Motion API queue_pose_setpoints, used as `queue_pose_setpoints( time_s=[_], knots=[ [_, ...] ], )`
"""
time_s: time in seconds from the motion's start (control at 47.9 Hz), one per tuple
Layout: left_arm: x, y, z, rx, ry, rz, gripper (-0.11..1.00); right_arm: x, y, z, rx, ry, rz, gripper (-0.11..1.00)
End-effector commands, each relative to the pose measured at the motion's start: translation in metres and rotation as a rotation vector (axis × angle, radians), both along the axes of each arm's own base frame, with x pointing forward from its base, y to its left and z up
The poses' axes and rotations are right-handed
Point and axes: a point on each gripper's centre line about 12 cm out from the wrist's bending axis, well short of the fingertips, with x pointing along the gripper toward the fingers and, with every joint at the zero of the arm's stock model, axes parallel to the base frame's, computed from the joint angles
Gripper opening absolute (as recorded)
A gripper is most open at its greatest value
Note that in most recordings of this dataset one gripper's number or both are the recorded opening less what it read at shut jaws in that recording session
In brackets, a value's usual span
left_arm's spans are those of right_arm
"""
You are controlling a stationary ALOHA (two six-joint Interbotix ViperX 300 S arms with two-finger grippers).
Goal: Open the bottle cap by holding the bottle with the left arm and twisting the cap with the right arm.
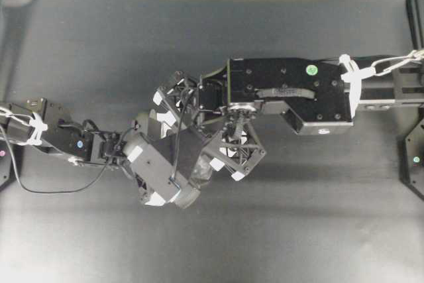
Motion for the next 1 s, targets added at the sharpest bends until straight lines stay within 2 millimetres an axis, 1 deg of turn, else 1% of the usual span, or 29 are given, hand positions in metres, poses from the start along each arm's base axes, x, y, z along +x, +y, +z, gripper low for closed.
queue_pose_setpoints(
  time_s=[0.0, 0.23, 0.251, 0.355, 0.418, 0.439, 0.522, 0.71, 0.878, 0.982],
  knots=[
    [-0.008, -0.004, -0.014, 0.000, 0.069, -0.009, 0.81, 0.000, 0.001, 0.000, 0.007, -0.007, -0.016, 0.37],
    [-0.008, -0.003, -0.014, 0.000, 0.071, -0.007, 0.81, -0.001, 0.001, -0.002, 0.018, -0.008, -0.041, 0.38],
    [-0.008, -0.003, -0.014, -0.001, 0.071, -0.006, 0.81, -0.001, 0.002, -0.001, 0.019, -0.013, -0.040, 0.42],
    [-0.009, -0.003, -0.015, 0.000, 0.074, -0.007, 0.81, 0.001, 0.001, 0.001, 0.034, -0.038, -0.076, 0.70],
    [-0.009, -0.004, -0.014, 0.000, 0.074, -0.009, 0.81, 0.002, 0.001, 0.005, 0.049, -0.054, -0.116, 0.82],
    [-0.009, -0.003, -0.014, 0.000, 0.074, -0.007, 0.81, 0.002, 0.002, 0.005, 0.053, -0.055, -0.125, 0.84],
    [-0.009, -0.003, -0.015, -0.001, 0.077, -0.006, 0.81, 0.000, 0.001, 0.011, 0.068, -0.063, -0.165, 0.83],
    [-0.009, -0.003, -0.016, 0.001, 0.085, -0.007, 0.81, -0.014, 0.000, 0.035, 0.119, -0.076, -0.282, 0.82],
    [-0.010, -0.003, -0.016, 0.000, 0.088, -0.006, 0.81, -0.031, 0.000, 0.057, 0.198, -0.064, -0.474, 0.83],
    [-0.008, -0.003, -0.015, -0.002, 0.083, -0.005, 0.81, -0.041, -0.001, 0.062, 0.248, -0.056, -0.598, 0.82]
  ],
)
